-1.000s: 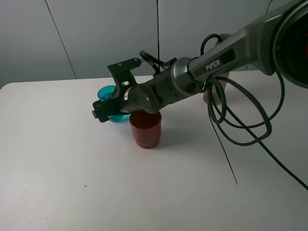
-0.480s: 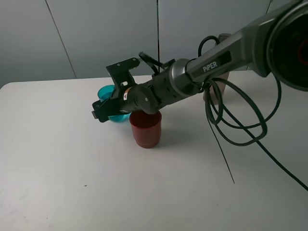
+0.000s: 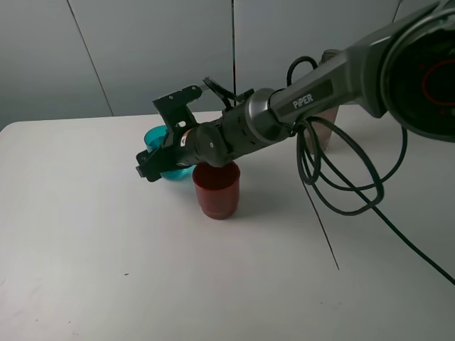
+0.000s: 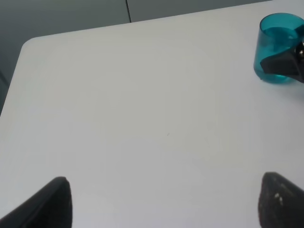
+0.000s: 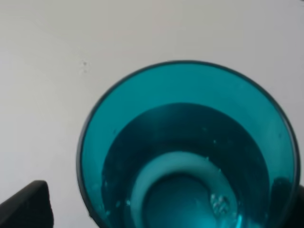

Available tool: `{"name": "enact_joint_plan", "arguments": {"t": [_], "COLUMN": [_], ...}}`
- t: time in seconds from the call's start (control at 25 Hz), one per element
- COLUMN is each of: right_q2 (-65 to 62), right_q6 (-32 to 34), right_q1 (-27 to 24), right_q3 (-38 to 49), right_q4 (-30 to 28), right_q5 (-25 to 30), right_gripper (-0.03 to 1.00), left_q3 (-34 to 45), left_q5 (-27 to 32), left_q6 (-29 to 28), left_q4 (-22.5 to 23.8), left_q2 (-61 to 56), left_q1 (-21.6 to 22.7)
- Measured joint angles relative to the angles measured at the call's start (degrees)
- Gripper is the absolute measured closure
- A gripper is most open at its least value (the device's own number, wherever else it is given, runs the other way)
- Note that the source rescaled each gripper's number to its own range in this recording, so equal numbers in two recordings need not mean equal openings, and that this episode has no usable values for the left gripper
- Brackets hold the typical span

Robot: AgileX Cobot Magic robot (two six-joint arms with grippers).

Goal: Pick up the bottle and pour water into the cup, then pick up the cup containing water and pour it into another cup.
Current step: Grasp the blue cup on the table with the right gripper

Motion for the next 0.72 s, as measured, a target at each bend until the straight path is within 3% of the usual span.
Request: {"name": "enact_joint_plan", "arguments": {"t": [0.72], "right_q2": [3.02], "right_q6": [-1.13], "right_q1": [-0.33], "right_q3": [-2.31], "right_q4": [0.23], "right_q5": [-1.22], "right_gripper": [-0.03], "left_q3": [0.00], "left_q5": [0.00], "left_q6": [0.00], "left_q4": [0.00], "left_q2": [0.00], "left_q1": [0.00]}}
